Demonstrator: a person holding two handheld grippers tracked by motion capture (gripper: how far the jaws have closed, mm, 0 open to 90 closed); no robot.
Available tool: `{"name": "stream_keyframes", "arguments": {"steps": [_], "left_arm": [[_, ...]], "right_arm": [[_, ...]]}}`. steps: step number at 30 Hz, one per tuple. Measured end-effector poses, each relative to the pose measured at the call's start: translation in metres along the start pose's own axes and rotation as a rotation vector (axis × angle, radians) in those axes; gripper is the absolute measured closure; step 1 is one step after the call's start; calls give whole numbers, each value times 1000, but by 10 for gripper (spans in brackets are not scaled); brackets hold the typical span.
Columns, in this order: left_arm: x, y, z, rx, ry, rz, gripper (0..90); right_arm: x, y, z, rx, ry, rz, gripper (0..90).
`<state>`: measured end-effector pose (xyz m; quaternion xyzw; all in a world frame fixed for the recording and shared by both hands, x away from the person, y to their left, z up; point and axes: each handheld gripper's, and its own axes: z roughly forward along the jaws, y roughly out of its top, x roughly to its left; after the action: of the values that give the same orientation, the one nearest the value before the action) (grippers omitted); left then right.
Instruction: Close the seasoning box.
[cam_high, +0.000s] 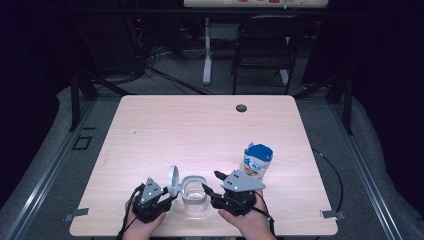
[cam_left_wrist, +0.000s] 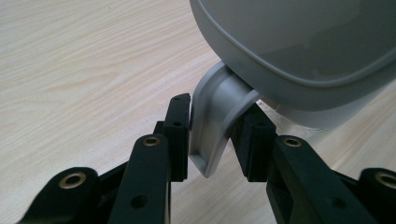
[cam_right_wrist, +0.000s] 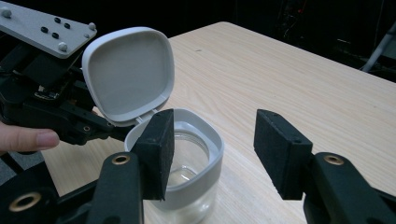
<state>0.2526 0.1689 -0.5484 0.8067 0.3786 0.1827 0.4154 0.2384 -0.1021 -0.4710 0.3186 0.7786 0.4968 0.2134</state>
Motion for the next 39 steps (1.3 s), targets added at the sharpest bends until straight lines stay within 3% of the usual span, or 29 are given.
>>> {"name": "stream_keyframes", "arguments": {"steps": [13, 17, 24, 30, 31, 39], "left_arm": [[2, 0, 1, 0, -1, -4, 717], [2, -1, -2, -20, -4, -23, 677], [0, -2, -9, -26, -3, -14, 652], [2, -2, -11, -22, -6, -20, 700], [2, -2, -10, -27, -3, -19, 715], [2, -2, -11, -20, -2, -18, 705]], "right_arm": [[-17, -19, -20, -15, -35, 53, 476], [-25, -28, -30, -45, -51, 68, 487], [-40, -40, -43, -58, -69, 84, 504], [-54, -51, -52, -48, -92, 110, 503], [-57, -53, -54, -46, -126, 122, 498], [-71, -58, -63, -36, -173, 152, 481]]}}
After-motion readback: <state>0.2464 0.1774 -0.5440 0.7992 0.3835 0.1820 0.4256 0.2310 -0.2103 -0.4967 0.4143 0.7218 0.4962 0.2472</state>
